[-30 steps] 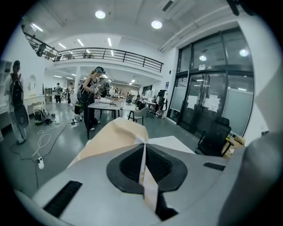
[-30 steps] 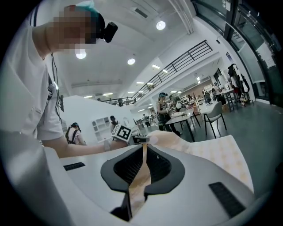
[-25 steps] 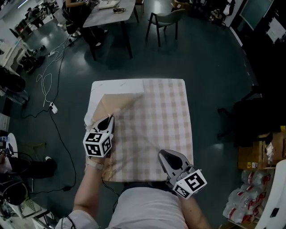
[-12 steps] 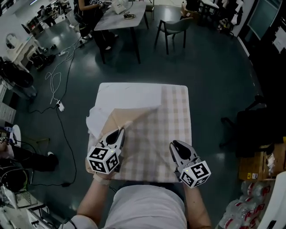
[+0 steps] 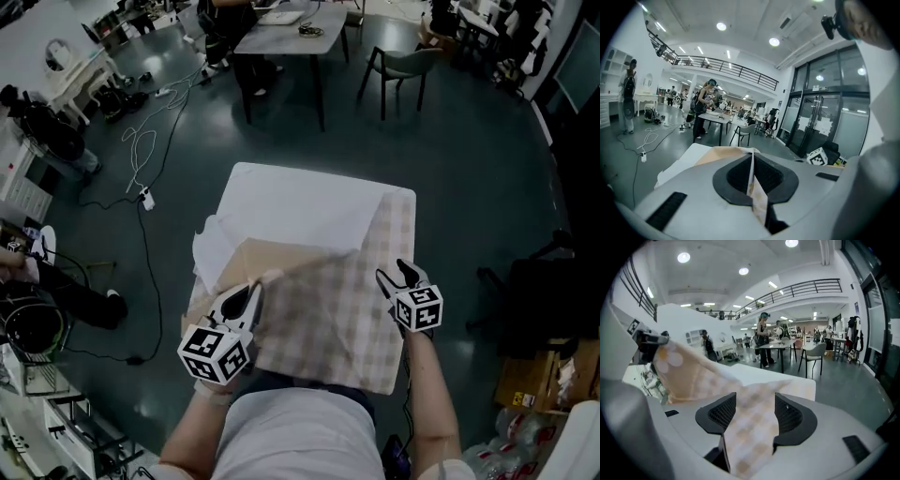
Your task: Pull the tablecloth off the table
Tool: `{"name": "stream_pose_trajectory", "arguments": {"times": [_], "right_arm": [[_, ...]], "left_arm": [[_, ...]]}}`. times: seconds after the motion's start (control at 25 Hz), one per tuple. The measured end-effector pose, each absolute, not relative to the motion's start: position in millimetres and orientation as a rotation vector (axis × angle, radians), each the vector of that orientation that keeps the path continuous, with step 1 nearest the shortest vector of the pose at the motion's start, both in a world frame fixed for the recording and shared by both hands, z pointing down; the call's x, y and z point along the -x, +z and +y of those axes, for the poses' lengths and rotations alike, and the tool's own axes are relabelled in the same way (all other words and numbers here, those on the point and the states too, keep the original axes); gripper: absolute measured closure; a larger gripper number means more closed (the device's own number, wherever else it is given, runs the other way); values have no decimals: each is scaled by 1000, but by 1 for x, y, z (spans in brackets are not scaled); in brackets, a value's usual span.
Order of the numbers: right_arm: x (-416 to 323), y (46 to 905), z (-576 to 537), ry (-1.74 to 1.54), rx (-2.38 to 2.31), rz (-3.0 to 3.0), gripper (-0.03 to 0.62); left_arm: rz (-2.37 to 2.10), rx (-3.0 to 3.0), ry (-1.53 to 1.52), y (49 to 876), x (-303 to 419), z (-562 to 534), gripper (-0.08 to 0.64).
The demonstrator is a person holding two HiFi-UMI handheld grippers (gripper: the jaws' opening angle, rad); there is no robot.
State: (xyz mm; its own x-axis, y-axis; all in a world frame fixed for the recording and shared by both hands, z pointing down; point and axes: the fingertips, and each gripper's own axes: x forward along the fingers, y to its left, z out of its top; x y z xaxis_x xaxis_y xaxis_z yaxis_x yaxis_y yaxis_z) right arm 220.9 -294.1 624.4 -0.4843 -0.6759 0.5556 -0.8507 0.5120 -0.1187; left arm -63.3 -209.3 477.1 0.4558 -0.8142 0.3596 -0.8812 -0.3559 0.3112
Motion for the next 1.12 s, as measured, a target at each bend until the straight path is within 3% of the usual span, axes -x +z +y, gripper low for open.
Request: {"name": "stream_pose_trajectory", "arguments": {"times": [0.44, 1.12], "right_arm": [[-259, 753, -381, 494, -1069, -2007, 290], [-239, 788, -385, 630, -1079, -1897, 288]], "left_arm": [[-1539, -2192, 163, 467, 72, -176, 549], [-1579, -2165, 188, 458, 79, -164, 549]]}}
